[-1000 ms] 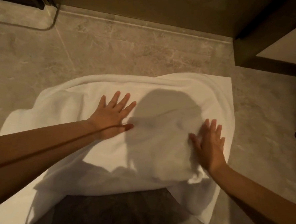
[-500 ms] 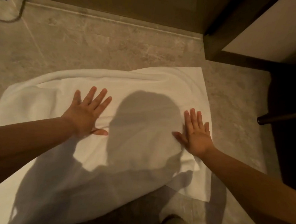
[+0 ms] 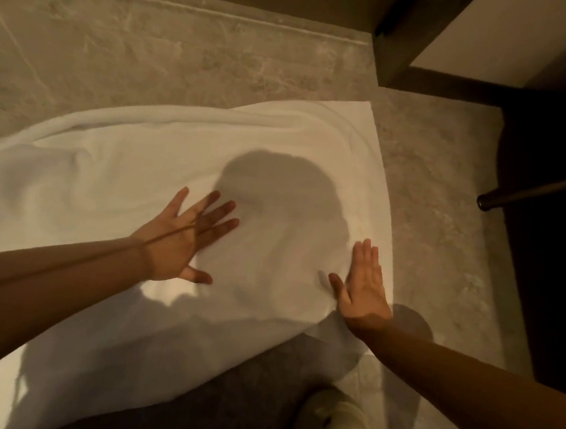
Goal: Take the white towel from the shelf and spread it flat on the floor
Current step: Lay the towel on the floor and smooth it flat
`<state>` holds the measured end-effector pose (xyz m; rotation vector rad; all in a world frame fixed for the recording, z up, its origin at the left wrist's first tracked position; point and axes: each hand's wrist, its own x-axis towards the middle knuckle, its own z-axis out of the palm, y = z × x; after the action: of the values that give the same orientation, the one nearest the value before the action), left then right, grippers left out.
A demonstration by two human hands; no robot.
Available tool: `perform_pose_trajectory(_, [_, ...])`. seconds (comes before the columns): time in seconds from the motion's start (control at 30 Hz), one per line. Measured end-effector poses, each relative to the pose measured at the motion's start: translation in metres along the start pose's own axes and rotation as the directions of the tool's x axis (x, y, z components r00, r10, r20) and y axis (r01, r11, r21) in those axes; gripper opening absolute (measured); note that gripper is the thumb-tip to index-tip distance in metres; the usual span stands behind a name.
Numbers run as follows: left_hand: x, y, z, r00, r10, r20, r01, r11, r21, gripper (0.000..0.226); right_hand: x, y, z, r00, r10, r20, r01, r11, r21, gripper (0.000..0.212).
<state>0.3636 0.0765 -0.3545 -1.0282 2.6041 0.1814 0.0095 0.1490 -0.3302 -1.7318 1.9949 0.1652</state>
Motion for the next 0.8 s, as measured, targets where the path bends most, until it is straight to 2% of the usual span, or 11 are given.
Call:
perform_pose_trajectory(0.1, [0.004, -0.007, -0.002, 1.0, -0.014, 0.019, 0.013, 0.999, 0.039, 0.106, 0.008, 0.012, 0.0, 0.996, -0.034, 0.084, 0.045, 0.991, -0.129, 0.086])
perform_pose_trajectory(0.3, [0.004, -0.017, -0.017, 0.999, -0.001, -0.054, 0.004, 0.999, 0.053, 0.109, 0.019, 0.032, -0.021, 0.972, -0.094, 0.213, 0.171, 0.909, -0.38, 0.088])
perform_pose_trajectory(0.43, [0.002, -0.017, -0.02, 0.999, -0.004, -0.044, 0.007, 0.997, 0.082, 0.109, 0.016, 0.027, -0.025, 0.969, -0.077, 0.236, 0.175, 0.885, -0.43, 0.091])
perform_pose_trajectory(0.53, [0.0, -0.024, -0.024, 0.998, -0.009, -0.056, 0.015, 0.994, 0.105, 0.103, 0.02, 0.009, -0.033, 0.974, -0.165, 0.154, 0.207, 0.925, -0.319, 0.092])
perform_pose_trajectory(0.6, [-0.001, -0.031, -0.028, 0.982, -0.11, -0.154, 0.115, 0.993, 0.026, 0.092, 0.039, -0.017, -0.043, 0.967, -0.255, 0.014, 0.253, 0.95, -0.18, 0.089])
perform_pose_trajectory(0.67, [-0.004, -0.042, -0.03, 0.934, -0.296, -0.198, 0.289, 0.955, -0.067, 0.085, 0.073, -0.05, -0.055, 0.947, -0.305, -0.1, 0.293, 0.949, -0.119, 0.085])
perform_pose_trajectory(0.8, [-0.009, -0.062, -0.019, 0.819, -0.561, -0.12, 0.548, 0.827, -0.126, 0.088, 0.149, -0.119, -0.068, 0.931, -0.347, -0.116, 0.321, 0.926, -0.197, 0.085])
